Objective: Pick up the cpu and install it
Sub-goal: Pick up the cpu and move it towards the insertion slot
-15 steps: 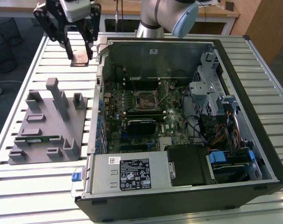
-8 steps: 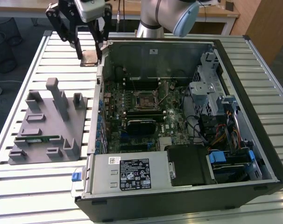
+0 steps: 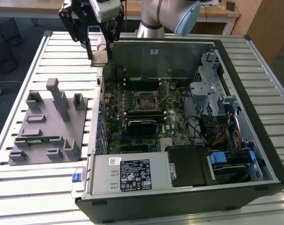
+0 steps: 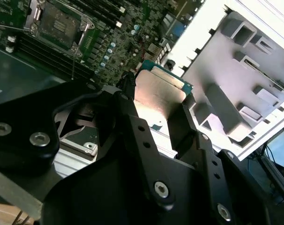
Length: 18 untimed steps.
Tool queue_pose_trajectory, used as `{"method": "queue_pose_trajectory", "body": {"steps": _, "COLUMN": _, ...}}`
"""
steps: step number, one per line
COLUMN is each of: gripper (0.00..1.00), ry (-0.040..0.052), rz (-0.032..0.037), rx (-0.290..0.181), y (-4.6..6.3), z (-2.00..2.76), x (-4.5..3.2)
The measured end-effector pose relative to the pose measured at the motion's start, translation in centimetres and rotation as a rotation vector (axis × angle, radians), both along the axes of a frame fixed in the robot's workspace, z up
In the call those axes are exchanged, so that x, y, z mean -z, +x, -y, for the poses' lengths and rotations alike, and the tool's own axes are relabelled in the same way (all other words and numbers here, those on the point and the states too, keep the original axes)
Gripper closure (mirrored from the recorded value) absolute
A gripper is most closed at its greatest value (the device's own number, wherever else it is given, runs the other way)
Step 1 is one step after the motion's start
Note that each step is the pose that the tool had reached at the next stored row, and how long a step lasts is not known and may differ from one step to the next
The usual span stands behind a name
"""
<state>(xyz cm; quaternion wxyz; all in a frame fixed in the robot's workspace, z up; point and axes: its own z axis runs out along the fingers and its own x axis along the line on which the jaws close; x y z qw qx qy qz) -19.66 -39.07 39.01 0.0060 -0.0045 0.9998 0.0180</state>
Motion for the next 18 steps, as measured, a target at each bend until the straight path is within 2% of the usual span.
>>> {"method": "queue_pose_trajectory", "body": {"steps": 6, "gripper": 0.47, "ry": 0.0, "rz": 0.0001, "rx": 0.0, "y": 2.2, "z": -0.03, "x": 0.0}}
{"method": "queue_pose_trajectory", "body": {"steps": 18, "gripper": 0.47, "ry": -0.0001, "rz": -0.0001, "rx": 0.0, "y": 6.0, "z": -0.4, "x": 0.0}}
